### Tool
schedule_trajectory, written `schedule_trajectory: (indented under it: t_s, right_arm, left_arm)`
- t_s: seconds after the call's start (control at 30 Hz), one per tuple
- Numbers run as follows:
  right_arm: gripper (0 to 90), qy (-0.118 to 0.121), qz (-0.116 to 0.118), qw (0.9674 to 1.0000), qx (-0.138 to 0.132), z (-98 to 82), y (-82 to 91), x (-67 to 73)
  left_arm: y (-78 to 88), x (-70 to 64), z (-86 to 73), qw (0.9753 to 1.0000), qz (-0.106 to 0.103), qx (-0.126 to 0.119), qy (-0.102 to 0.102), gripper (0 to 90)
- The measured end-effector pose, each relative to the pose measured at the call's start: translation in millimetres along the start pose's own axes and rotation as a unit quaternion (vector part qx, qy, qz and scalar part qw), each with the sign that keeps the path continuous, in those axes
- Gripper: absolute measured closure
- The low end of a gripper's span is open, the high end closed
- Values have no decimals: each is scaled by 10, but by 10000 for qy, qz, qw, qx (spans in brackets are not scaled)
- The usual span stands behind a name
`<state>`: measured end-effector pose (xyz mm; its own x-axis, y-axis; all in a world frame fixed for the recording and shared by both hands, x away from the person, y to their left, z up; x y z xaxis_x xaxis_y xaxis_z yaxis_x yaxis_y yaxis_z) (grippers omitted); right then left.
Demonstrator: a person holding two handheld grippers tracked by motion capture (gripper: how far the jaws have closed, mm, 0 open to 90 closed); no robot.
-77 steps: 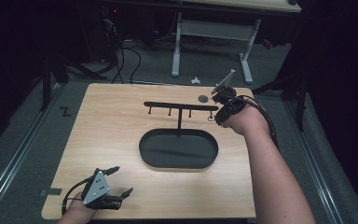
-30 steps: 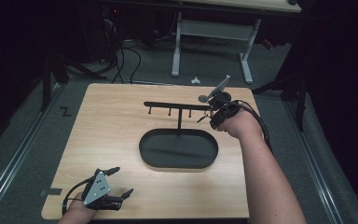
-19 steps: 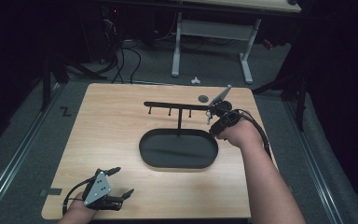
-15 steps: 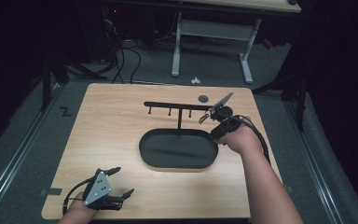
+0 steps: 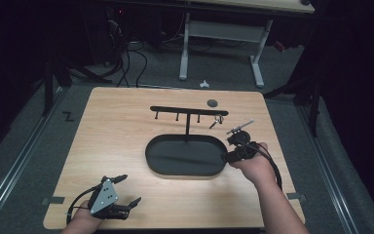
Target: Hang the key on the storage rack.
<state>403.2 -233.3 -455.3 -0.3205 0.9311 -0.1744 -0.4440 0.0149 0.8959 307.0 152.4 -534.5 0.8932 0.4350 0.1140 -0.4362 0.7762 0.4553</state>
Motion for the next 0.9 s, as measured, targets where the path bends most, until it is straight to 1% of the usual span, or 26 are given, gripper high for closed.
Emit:
schedule_trajectory:
  t_s: [0.07,0.13,0.17,0.2,0.3,0.4,0.47,0.5,0.53,0.6,0.7,0.73,0.77,0.8,0.83,0.87,0.9]
  right_arm:
    - [369,-2,-72,9999,-151,-90,-41,-5]
    - [354,-100,-121,9990,-430,-218,-97,15]
    - [354,-100,-121,9990,-430,-218,-97,15]
    - [353,-105,-125,9985,-521,-259,-110,28]
    - [349,-43,-212,9964,-817,-373,-148,79]
    - [346,-35,-187,9945,-1031,-490,-199,153]
    - [346,-19,-160,9925,-1210,-567,-236,200]
    - [344,-67,-158,9901,-1396,-648,-268,236]
    - [344,-67,-158,9901,-1396,-648,-268,236]
    - [344,-120,-134,9877,-1552,-727,-304,265]
    - [333,-227,-85,9853,-1690,-835,-342,295]
    - [322,-306,-42,9837,-1770,-904,-362,314]
    - [322,-306,-42,9837,-1770,-904,-362,314]
    - [317,-323,-51,9827,-1822,-938,-371,327]
    - [313,-374,-97,9788,-2011,-1006,-380,354]
    - [313,-374,-97,9788,-2011,-1006,-380,354]
    - [313,-420,-115,9769,-2094,-1042,-380,363]
  left_arm:
    - [-9,2,1,10000,9,13,35,152]
    - [-15,2,-3,10000,21,36,35,152]
    - [-19,-1,-7,10000,8,52,25,152]
    - [-23,-3,-10,10000,-1,70,12,152]
    - [-33,2,-7,10000,29,67,29,152]
    - [-40,5,-11,10000,33,88,26,152]
    - [-44,10,-11,9999,44,86,39,152]
    - [-45,13,-11,9999,60,84,56,152]
    - [-45,16,-12,9999,82,83,74,152]
    - [-44,20,-17,9999,112,89,84,152]
    - [-38,28,-19,9998,178,62,96,152]
    - [-32,34,-23,9997,219,64,111,152]
    - [-24,38,-27,9996,263,60,127,152]
    - [-15,42,-29,9994,304,38,139,152]
    - [-7,44,-30,9993,346,12,161,152]
    - [-2,51,-31,9990,399,0,180,152]
    - [-2,59,-31,9986,468,-26,231,152]
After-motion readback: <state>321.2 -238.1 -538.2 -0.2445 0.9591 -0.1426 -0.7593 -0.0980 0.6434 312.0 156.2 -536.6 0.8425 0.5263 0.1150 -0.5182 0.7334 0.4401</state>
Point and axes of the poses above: each handheld gripper's, and its own axes: y roughly backward along the jaws, z roughly out of its top, x roughly to its left, the point moved 4 cm from there along -y, roughly forward along the jaws, and after that the axes turned 8 degrees about -z, right-handed, at the moved point
